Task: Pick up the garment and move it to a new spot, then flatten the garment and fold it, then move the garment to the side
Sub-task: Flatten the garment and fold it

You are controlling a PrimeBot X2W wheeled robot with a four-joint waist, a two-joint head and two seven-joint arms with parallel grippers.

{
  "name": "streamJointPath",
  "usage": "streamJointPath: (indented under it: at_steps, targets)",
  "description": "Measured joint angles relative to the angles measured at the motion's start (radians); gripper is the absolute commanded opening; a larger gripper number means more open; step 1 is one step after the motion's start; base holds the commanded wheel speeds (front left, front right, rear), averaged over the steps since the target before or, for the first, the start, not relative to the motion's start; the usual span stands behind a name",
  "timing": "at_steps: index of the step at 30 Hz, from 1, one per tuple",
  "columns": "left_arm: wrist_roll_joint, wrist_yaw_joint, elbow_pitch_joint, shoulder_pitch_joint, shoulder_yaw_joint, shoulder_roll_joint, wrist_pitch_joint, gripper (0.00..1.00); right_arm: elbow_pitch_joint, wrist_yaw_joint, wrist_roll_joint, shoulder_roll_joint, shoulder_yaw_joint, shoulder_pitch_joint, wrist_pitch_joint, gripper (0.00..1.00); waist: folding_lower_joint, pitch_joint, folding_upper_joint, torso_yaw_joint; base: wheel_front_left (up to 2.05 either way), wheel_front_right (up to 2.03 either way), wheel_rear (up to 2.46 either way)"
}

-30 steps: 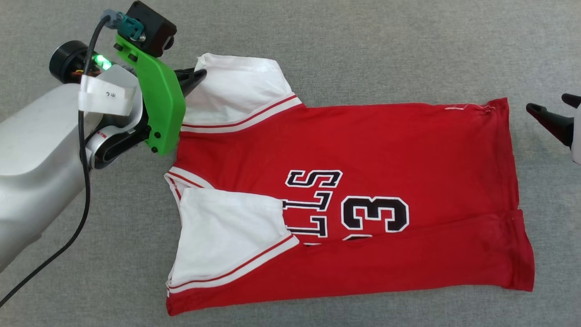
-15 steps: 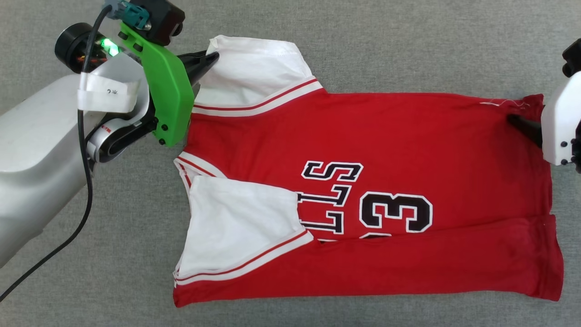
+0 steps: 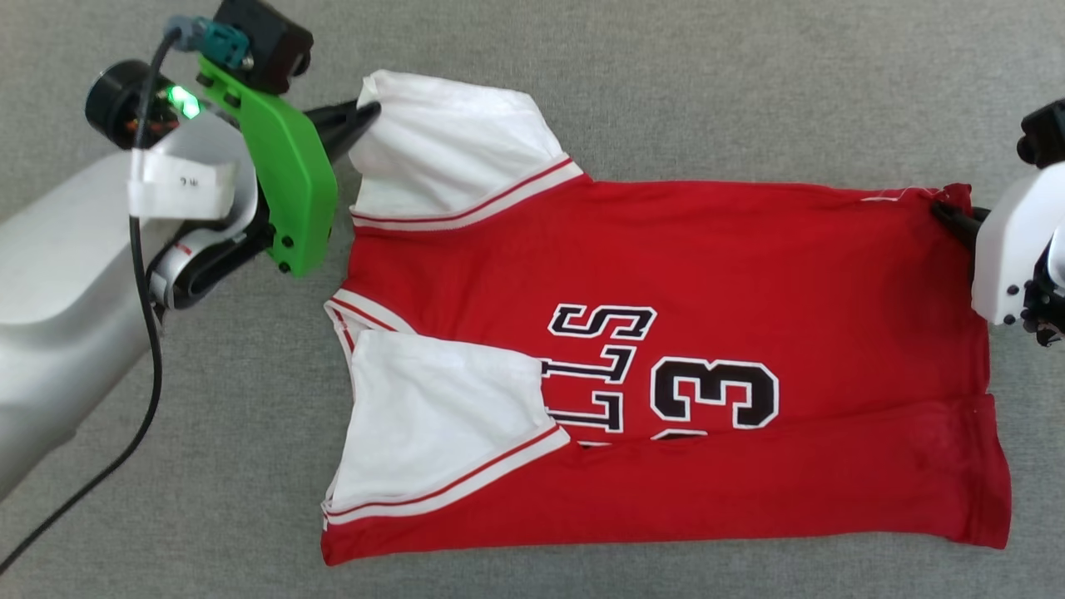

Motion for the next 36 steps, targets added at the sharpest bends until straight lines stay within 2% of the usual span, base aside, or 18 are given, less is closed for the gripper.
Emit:
streamJointPath:
  at_steps: [4, 7, 12, 21, 28, 33, 36]
  targets:
    - [-0.002, 0.003, -0.011, 0.052, -0.010, 0.006, -0.026, 0.00, -0.022, 0.000, 0.018, -0.015, 0.019, 0.046, -0.099, 0.00, 0.0000, -0.047, 0.0000, -0.001, 0.00, 0.00, 0.00]
    - [-0.002, 0.023, -0.040, 0.103, -0.020, 0.028, -0.042, 0.00, -0.046, 0.000, 0.019, -0.026, 0.031, 0.086, -0.165, 0.00, 0.0000, -0.084, 0.0000, -0.002, 0.00, 0.00, 0.00]
    - [-0.018, 0.071, -0.119, 0.205, -0.029, 0.075, -0.077, 0.00, -0.080, 0.000, 0.026, -0.041, 0.031, 0.168, -0.251, 0.00, -0.0001, -0.144, 0.0000, -0.003, 0.00, 0.00, 0.00]
    - [-0.064, 0.166, -0.247, 0.421, -0.054, 0.138, -0.116, 0.00, -0.146, 0.000, 0.029, -0.065, 0.013, 0.358, -0.331, 0.00, -0.0001, -0.235, 0.0000, -0.003, 0.00, 0.00, 0.00]
    - [-0.099, 0.209, -0.279, 0.566, -0.064, 0.144, -0.152, 0.00, -0.174, 0.000, 0.055, -0.059, -0.023, 0.519, -0.345, 0.00, -0.0001, -0.274, 0.0000, -0.001, 0.00, 0.00, 0.00]
    - [-0.137, 0.214, -0.249, 0.629, -0.068, 0.135, -0.161, 0.00, -0.168, 0.000, 0.061, -0.039, -0.041, 0.586, -0.345, 0.00, -0.0001, -0.266, 0.0000, 0.001, 0.00, 0.00, 0.00]
    - [-0.149, 0.207, -0.202, 0.661, -0.071, 0.101, -0.170, 0.00, -0.149, 0.000, 0.061, -0.007, -0.042, 0.616, -0.341, 0.00, -0.0001, -0.253, 0.0000, 0.000, 0.00, 0.00, 0.00]
